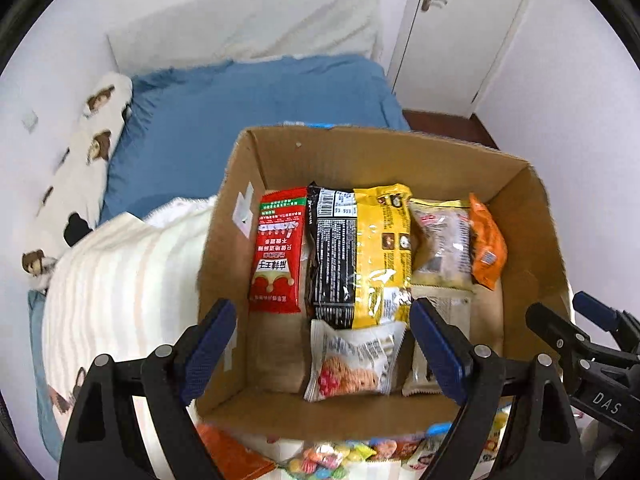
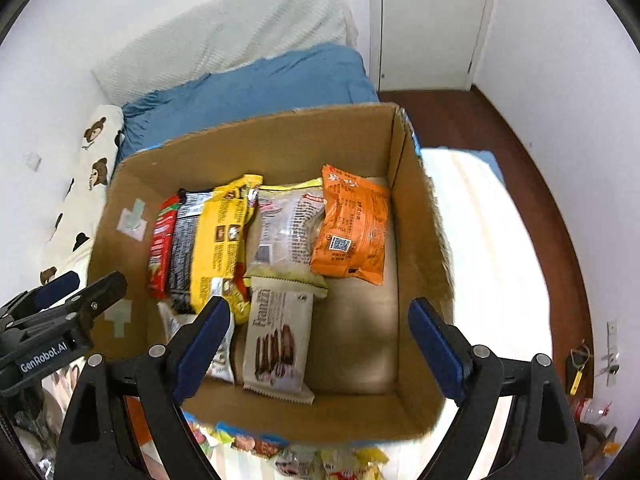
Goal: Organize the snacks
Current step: 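Carry both packets into the box and open both tools, then grasp the orange packet with the left tool while the right tool grasps the candy-ball bag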
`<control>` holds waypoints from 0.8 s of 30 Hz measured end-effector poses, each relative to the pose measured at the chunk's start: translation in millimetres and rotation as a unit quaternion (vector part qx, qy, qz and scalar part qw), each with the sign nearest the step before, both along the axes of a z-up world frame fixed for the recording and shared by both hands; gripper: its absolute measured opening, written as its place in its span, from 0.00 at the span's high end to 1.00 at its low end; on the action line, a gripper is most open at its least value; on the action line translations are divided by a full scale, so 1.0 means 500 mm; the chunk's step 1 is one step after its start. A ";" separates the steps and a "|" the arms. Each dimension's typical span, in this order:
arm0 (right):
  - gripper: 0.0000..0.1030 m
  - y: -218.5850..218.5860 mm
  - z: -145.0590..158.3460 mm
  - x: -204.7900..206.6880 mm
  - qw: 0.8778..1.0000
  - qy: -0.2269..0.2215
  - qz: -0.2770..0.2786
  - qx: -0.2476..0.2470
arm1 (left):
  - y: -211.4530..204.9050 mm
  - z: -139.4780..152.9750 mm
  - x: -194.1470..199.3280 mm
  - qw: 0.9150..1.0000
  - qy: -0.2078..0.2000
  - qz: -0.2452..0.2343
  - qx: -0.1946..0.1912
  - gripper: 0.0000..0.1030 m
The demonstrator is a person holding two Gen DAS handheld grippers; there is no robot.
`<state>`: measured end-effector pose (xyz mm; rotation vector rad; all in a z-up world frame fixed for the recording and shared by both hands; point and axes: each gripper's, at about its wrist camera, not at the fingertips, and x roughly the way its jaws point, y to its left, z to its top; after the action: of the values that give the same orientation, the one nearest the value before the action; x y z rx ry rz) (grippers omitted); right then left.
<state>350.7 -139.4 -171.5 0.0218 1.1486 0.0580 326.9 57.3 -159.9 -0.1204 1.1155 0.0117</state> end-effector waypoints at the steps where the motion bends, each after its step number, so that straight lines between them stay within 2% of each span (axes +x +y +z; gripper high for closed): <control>1: 0.10 0.004 0.011 -0.015 1.000 -0.008 0.003 -0.003 | -0.001 0.010 -0.015 1.000 -0.009 0.000 0.002 0.14; 7: 0.10 0.010 0.068 -0.098 0.999 -0.044 0.011 -0.005 | -0.005 0.061 -0.100 0.999 -0.049 -0.002 0.010 0.14; 15: 0.10 0.012 0.110 -0.184 0.998 -0.066 0.012 0.011 | -0.005 0.121 -0.198 0.996 -0.087 -0.001 0.008 0.14; 20: 0.10 0.010 0.120 -0.238 0.997 -0.068 0.010 0.027 | 0.009 0.129 -0.252 0.996 -0.089 0.011 -0.004 0.14; 24: 0.10 0.018 0.076 -0.269 0.998 -0.031 0.018 0.049 | 0.029 0.097 -0.285 0.997 -0.068 0.028 -0.005 0.14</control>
<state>216.0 -130.2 -133.6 0.0851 1.0830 0.1453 184.2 71.8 -111.6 -0.1596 0.9763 0.0462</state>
